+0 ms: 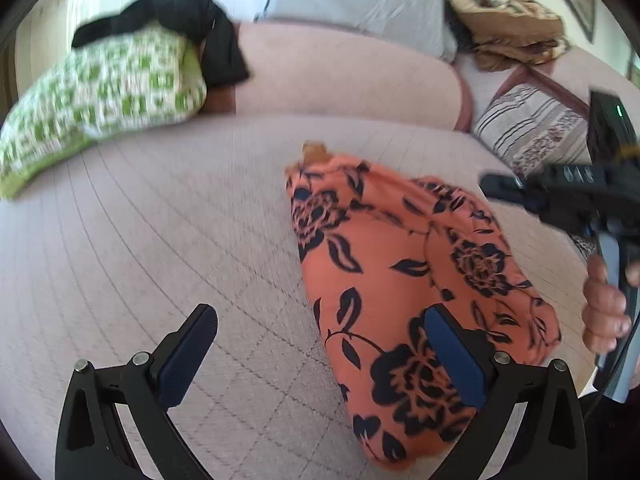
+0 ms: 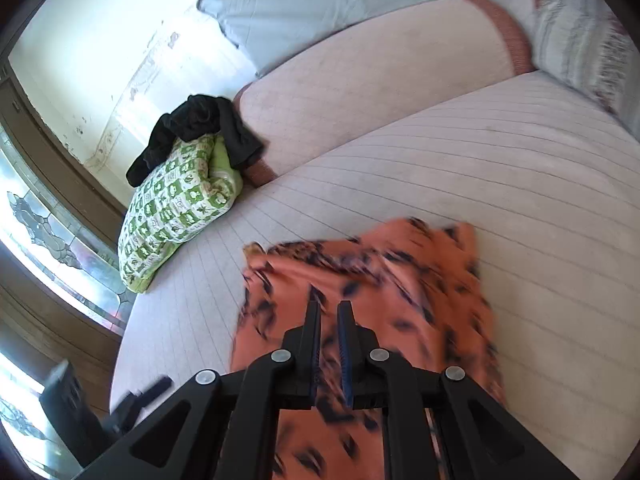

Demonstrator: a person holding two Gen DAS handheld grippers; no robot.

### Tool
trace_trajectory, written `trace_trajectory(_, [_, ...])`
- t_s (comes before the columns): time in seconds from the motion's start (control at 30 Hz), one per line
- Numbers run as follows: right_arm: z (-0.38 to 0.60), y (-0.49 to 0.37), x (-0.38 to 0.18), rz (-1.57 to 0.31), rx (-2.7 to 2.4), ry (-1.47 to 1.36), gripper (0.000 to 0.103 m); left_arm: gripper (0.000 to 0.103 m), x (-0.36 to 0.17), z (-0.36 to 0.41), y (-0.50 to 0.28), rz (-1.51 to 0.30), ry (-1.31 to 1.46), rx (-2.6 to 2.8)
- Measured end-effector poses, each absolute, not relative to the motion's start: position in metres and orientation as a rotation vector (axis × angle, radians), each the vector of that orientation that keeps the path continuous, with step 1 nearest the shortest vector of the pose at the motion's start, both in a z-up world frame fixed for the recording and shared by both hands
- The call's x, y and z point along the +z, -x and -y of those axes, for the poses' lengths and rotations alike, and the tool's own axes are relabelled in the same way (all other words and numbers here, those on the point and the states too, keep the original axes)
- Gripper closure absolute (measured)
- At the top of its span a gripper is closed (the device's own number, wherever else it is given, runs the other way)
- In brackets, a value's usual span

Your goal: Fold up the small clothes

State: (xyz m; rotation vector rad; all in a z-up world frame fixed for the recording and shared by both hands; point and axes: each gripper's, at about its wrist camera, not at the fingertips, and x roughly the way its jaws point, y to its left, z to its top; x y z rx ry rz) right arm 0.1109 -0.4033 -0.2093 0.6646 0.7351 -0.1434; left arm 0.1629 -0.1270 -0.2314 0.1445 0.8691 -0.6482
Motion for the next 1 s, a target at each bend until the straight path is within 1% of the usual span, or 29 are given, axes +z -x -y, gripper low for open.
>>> trace_trajectory(0.07, [0.401,-0.141,-0.213,-0.779,-0.156,-0.631,0.092,0.000,-0.250,0.140,-0.168,-0.955,-0.194,-0.649])
trace_trajectory(0.13, [0.399,-0.170,-0.227,-0.859,-0.152,-0.615,0.092,0.000,-0.261,0.148,-0.166,-0.969,-0.221,-0.654])
trace_trajectory(0.17, [0.402,-0.188,-0.246,-0.950,-0.165,-0.632,0.092,0.000,-0.260,0.149,-0.164,-0.950,-0.214,-0.651])
trace_trajectory(0.23, [0.408,-0.202,-0.282,-1.068,-0.179,-0.687,0.094,0.000,-0.257,0.154,-0.162,-0.947,-0.251,-0.645])
trace_trajectory(0.27, [0.412,-0.202,-0.285,-1.032,-0.164,-0.711,0.094,0.000,-0.255,0.154,-0.160,-0.943,-0.259,-0.647])
trace_trajectory(0.33, [0.414,-0.202,-0.281,-1.039,-0.160,-0.727,0.094,0.000,-0.251,0.153,-0.158,-0.940,-0.266,-0.650])
trace_trajectory(0.4, [0.410,-0.201,-0.269,-1.038,-0.179,-0.686,0.094,0.000,-0.245,0.151,-0.154,-0.916,-0.272,-0.651])
trace_trajectory(0.43, [0.406,-0.202,-0.260,-1.032,-0.201,-0.634,0.091,0.000,-0.242,0.150,-0.151,-0.897,-0.283,-0.650])
trace_trajectory(0.53, [0.390,-0.207,-0.233,-0.975,-0.163,-0.558,0.092,0.000,-0.233,0.143,-0.144,-0.837,-0.308,-0.635])
trace_trajectory(0.6, [0.379,-0.214,-0.226,-0.958,-0.102,-0.554,0.092,0.000,-0.229,0.138,-0.147,-0.822,-0.310,-0.599])
trace_trajectory(0.67, [0.364,-0.226,-0.230,-0.997,-0.088,-0.521,0.092,0.000,-0.233,0.131,-0.155,-0.856,-0.280,-0.582])
trace_trajectory(0.77, [0.356,-0.239,-0.263,-1.138,-0.123,-0.488,0.093,0.000,-0.243,0.124,-0.165,-0.933,-0.200,-0.599])
trace_trajectory(0.8, [0.359,-0.236,-0.274,-1.140,-0.119,-0.523,0.093,0.000,-0.245,0.123,-0.166,-0.947,-0.187,-0.605])
trace_trajectory(0.9, [0.369,-0.218,-0.269,-1.065,-0.089,-0.602,0.093,0.000,-0.242,0.123,-0.166,-0.954,-0.176,-0.604])
trace_trajectory(1.0, [0.383,-0.182,-0.255,-0.975,-0.093,-0.609,0.093,0.000,-0.236,0.126,-0.164,-0.929,-0.191,-0.586])
